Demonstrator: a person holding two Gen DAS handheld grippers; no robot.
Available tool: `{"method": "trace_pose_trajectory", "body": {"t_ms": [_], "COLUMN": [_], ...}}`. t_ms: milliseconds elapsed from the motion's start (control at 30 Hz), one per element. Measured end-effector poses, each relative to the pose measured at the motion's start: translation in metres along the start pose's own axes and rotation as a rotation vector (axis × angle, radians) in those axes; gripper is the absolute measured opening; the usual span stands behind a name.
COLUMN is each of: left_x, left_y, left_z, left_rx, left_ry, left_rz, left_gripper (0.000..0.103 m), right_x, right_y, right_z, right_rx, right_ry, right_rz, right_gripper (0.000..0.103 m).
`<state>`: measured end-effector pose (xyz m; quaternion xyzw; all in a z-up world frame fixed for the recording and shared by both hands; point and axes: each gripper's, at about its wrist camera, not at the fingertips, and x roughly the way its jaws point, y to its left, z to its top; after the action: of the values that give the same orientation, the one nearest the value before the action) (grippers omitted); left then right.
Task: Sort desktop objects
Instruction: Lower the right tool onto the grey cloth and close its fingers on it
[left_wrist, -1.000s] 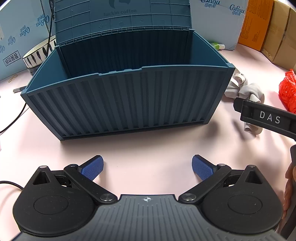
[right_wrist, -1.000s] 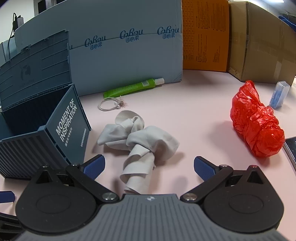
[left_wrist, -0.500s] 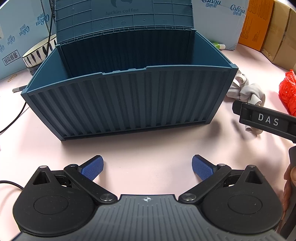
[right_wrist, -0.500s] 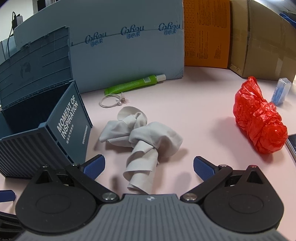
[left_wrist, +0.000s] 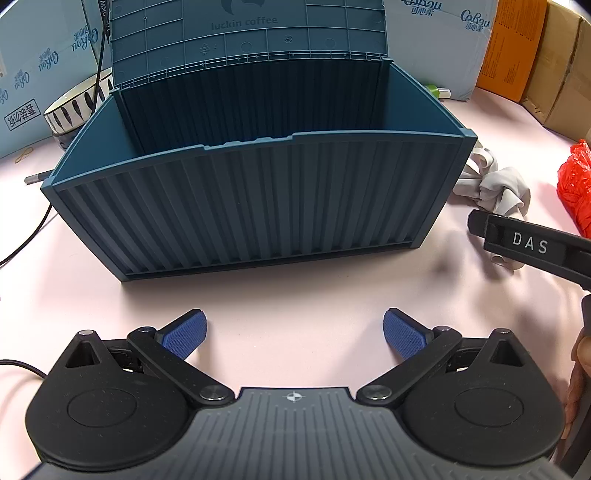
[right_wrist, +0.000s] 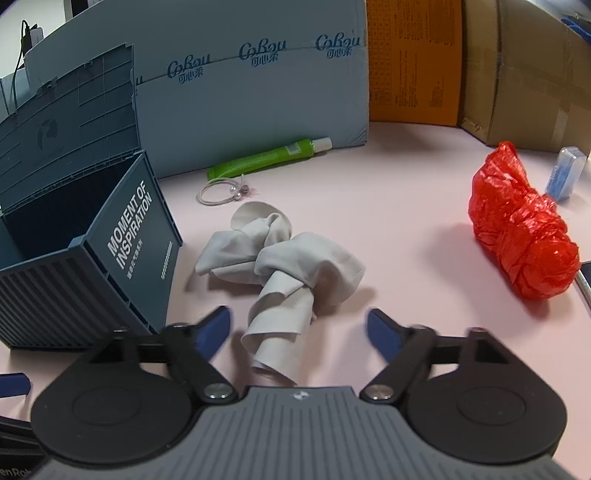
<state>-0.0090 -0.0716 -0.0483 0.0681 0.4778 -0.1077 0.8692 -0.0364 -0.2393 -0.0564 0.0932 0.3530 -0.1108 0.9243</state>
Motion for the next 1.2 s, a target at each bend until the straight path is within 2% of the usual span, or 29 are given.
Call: {"method": "trace_pose_trajectory", "body": {"t_ms": [133, 167, 200, 233, 267, 433, 833, 1200], "left_x": [0.002, 0.000, -0.001, -0.001, -0.001, -0.002, -0.012, -0.019], "left_y": [-0.002, -0.001, 0.000, 0.000, -0.001, -0.003, -0.010, -0.034], "left_z": [0.001, -0.001, -0.002, -0.003, -0.003, -0.004, -0.022, -0.032], "left_rx": [-0.003, -0.003, -0.004, -0.005, -0.005, -0.008, 0.005, 0.078], "left_ry": [0.000, 0.000, 0.000, 0.000, -0.001, -0.004, -0.027, -0.049], "left_rz": [0.002, 0.002, 0.003, 0.003, 0.005, 0.009, 0.007, -0.059], "left_gripper": [0.102, 0.102, 0.102, 0.102, 0.102, 0.102, 0.102, 0.102], "right_x": [-0.001, -0.002, -0.002, -0.002, -0.002, -0.004, -0.019, -0.041], "right_y": [-0.005, -0.006, -0.008, -0.010, -0.012, -0.019, -0.025, -0.034], "right_z": [0.000, 0.000, 0.000, 0.001, 0.001, 0.001, -0.007, -0.022], "right_rx": [0.007, 0.014, 0.021, 0.030, 0.038, 0.074, 0.059, 0.020], "right_ry": [-0.008, -0.011, -0.011, -0.009, -0.006, 0.007, 0.037, 0.066], "right_rz": [-0.009, -0.006, 0.004, 0.017, 0.029, 0.082, 0.120, 0.163], "right_gripper": [0.053, 0.039, 0.032, 0.014, 0.006, 0.005, 0.005, 0.005]}}
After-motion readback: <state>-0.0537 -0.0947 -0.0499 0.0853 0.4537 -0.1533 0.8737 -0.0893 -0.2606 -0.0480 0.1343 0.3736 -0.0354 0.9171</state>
